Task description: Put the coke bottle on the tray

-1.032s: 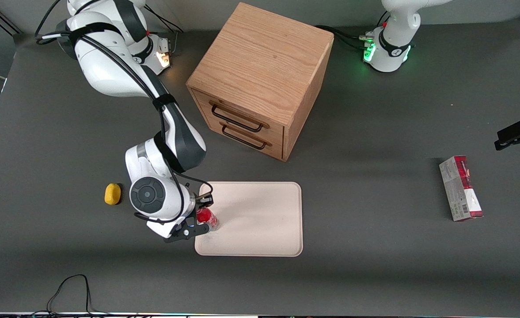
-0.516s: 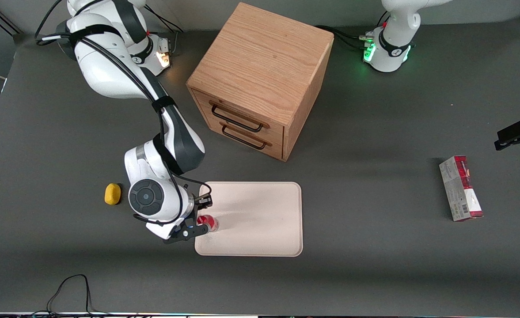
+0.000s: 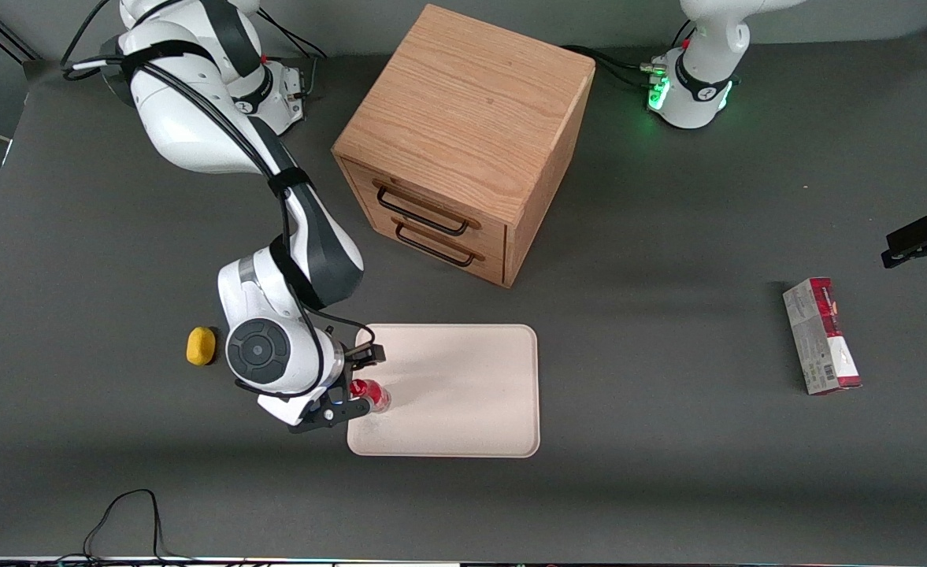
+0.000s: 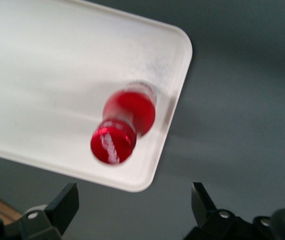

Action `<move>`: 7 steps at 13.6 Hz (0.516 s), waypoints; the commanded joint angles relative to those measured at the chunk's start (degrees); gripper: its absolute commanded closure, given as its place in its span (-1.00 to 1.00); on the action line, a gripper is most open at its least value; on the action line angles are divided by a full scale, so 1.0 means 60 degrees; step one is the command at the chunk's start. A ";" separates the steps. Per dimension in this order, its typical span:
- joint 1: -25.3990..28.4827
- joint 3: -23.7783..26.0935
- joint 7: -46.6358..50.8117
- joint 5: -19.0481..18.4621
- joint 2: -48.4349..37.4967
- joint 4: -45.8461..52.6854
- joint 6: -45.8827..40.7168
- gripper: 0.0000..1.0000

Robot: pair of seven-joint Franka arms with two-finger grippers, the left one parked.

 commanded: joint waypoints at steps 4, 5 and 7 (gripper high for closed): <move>0.0042 0.0003 0.1034 -0.0038 -0.2218 -0.0803 -0.2426 -1.00; 0.0100 -0.0011 0.1123 -0.0038 -0.2876 -0.1344 -0.2486 -1.00; 0.0086 -0.0012 0.1123 -0.0067 -0.4325 -0.2821 -0.2472 -1.00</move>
